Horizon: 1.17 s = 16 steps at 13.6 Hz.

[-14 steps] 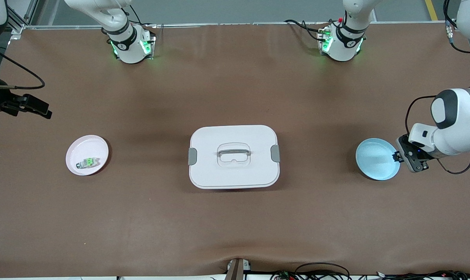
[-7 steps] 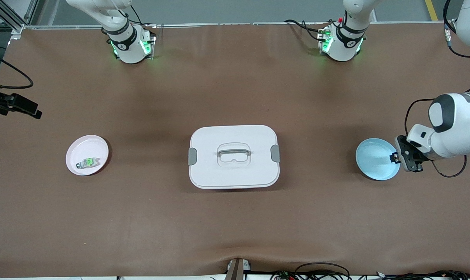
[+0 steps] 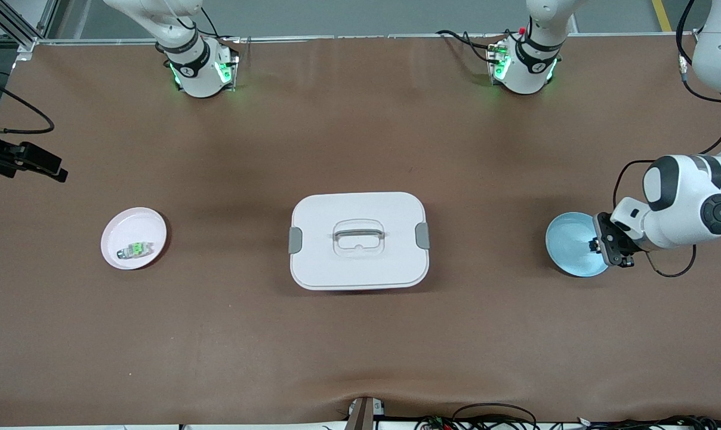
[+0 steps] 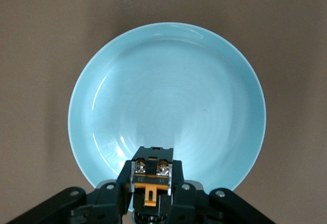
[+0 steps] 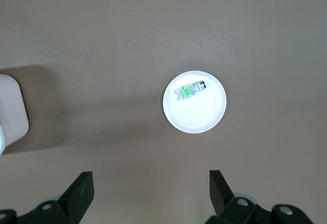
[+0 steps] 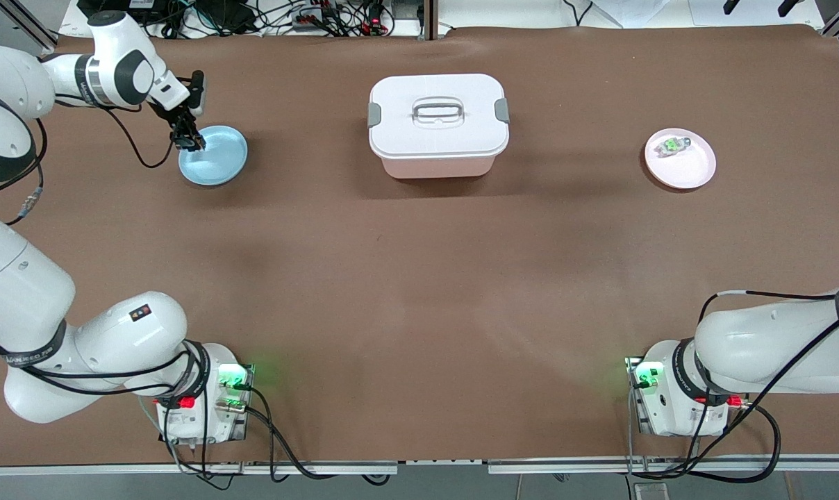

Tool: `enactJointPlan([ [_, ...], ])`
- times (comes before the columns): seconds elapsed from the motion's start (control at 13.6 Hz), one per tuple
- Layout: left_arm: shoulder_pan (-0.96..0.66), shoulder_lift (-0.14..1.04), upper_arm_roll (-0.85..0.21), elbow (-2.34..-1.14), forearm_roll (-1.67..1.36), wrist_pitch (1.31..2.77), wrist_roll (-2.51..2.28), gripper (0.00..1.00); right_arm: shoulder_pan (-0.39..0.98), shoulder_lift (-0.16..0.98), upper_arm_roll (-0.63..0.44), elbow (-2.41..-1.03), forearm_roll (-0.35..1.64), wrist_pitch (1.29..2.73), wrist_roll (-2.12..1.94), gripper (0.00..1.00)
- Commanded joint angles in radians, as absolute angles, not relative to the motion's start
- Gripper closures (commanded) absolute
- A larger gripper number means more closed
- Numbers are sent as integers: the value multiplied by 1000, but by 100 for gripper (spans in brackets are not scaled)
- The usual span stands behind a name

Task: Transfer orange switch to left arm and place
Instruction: 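Lower the switch onto the blue plate and open the left gripper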

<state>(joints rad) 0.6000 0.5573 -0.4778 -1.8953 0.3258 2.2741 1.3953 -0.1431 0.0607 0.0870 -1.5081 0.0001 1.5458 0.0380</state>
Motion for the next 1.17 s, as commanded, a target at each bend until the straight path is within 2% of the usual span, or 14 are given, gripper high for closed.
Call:
enactJointPlan([
  [0.0,603,571,-495,-1896,344,2302,1410,100,-187,51,104,-1491,14,1539,-35,0],
  [0.51,592,592,-495,-1954,342,2358,1405,100,-152,52,78,-1491,14,1548,-25,0],
  [0.59,592,594,-495,-1954,342,2358,1405,74,-103,52,33,-1491,11,1545,-25,0],
  [0.66,592,594,-495,-1951,342,2361,1405,1,-51,52,-27,-1490,12,1546,-25,0],
  [1.1,601,503,-546,-1937,316,2350,1274,0,-25,52,-48,-1489,11,1551,-25,0],
])
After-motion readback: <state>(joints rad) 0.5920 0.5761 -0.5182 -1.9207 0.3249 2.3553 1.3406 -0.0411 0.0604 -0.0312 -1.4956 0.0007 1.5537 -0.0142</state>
